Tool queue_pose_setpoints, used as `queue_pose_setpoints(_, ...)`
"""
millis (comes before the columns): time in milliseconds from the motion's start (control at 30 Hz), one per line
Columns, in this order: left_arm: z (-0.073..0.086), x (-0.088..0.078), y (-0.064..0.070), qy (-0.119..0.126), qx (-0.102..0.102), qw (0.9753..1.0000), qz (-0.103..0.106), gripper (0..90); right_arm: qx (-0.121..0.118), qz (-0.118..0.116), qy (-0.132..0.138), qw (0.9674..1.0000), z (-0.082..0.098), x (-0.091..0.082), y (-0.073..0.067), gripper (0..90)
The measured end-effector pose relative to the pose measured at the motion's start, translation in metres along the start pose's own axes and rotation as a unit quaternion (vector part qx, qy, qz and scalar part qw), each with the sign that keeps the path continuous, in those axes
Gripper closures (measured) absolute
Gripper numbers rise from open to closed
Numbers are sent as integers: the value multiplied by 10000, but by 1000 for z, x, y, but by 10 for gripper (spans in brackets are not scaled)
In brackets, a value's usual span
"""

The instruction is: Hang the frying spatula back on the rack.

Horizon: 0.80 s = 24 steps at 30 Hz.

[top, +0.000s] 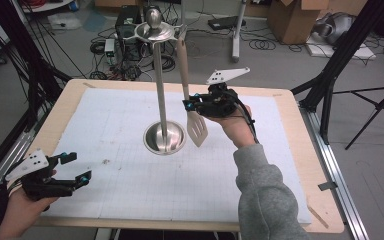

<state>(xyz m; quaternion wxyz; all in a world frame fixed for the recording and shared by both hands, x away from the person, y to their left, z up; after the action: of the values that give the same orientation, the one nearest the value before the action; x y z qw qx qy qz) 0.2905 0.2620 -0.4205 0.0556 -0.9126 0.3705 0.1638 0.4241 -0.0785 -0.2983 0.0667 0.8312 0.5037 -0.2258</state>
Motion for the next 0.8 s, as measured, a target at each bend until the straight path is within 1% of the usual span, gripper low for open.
queue_pose_setpoints(300,1,-1,1,-6,-16,10000,-9,131,-26,43,30,10000,-2,7,-2,761)
queue_pose_setpoints(367,1,-1,1,-13,-15,10000,-6,131,-32,84,54,9999,-2,8,-2,736)
queue_pose_setpoints(467,1,-1,1,-7,-15,10000,-9,131,-26,162,79,9998,-2,10,-1,595)
queue_pose_setpoints(533,0,-1,1,-10,12,10000,-6,131,30,249,73,9997,0,9,0,551)
queue_pose_setpoints(567,0,0,1,-12,12,10000,-6,131,21,243,111,9996,1,9,-1,530)
queue_pose_setpoints(633,0,0,1,-2,14,10000,-9,131,13,309,181,9994,6,7,1,476)
queue_pose_setpoints(667,0,1,1,0,27,10000,-15,131,54,323,162,9993,8,7,1,441)
queue_pose_setpoints(733,0,2,1,10,17,10000,-29,131,138,282,7,9995,14,8,2,359)
queue_pose_setpoints(767,-1,3,1,22,17,10000,-35,130,103,346,-22,9993,16,7,3,315)
queue_pose_setpoints(800,-1,3,0,31,10,10000,-35,130,60,401,48,9992,17,6,3,273)
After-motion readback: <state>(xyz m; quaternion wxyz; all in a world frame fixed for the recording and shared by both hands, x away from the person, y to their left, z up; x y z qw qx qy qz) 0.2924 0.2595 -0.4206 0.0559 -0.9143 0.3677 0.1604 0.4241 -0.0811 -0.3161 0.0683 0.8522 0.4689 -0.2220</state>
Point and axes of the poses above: each handheld gripper's, and its own axes: x roughly forward along the jaws, z roughly out of its underside, y roughly to its right, the point moved 8 cm from there along x, roughly forward along the jaws, and after that the axes turned 4 degrees about x, right-handed, at the moved point
